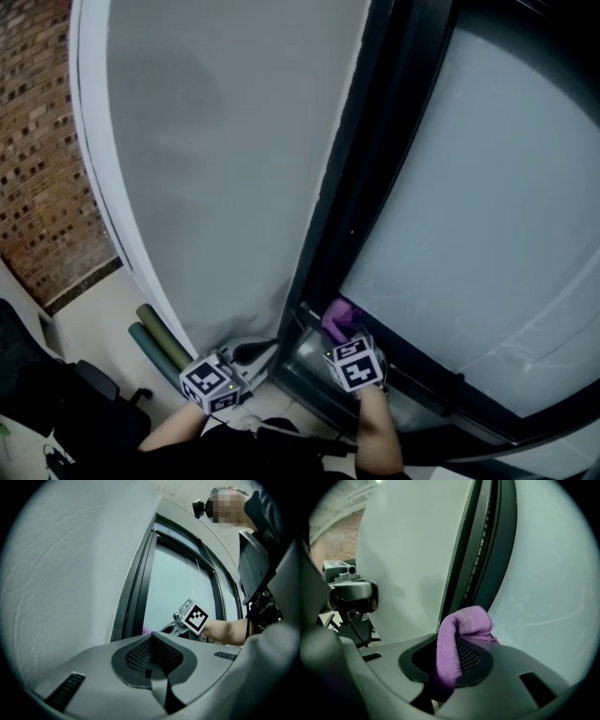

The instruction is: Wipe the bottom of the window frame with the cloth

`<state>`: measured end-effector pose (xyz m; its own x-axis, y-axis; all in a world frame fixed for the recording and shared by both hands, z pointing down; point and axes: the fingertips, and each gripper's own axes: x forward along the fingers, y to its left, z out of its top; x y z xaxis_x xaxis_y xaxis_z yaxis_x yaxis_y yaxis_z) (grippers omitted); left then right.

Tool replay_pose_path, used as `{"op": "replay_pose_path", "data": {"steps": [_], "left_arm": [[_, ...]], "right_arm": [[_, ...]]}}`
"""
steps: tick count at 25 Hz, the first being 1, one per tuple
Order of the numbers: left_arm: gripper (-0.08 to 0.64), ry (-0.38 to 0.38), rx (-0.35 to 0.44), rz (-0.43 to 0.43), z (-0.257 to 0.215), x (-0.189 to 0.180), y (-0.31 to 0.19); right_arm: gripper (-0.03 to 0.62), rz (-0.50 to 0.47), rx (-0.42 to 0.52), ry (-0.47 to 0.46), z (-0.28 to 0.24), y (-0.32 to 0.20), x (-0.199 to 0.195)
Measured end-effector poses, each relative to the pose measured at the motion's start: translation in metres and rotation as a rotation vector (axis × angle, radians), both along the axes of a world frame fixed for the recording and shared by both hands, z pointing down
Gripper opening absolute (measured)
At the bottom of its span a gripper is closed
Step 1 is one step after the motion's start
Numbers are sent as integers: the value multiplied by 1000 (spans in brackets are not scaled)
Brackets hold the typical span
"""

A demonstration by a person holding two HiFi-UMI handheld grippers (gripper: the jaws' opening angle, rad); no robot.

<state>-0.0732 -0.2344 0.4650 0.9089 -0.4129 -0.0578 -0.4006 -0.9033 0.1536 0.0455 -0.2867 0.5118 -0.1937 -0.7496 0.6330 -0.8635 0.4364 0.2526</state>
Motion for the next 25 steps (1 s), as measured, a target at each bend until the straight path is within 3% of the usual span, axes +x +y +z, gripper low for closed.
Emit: {"op": "replay_pose_path", "data": {"steps": [4,10,16,20,25], "left_arm": [[3,10,13,13,-4,0,2],[3,3,-3,43,-3,14,7],[3,13,43,111,-20,32,18],[3,12,28,123,-18,40,20],[3,24,30,150,-23,53,21]], "right_arm": [[81,-78,121,-136,-18,27,-10],[81,-50,299,-354,-33,71,5],[78,-38,383,-402,-44,113,17],[77,2,384,-461,-43,127,28],[75,20,388,-470,-52,127,33]]}}
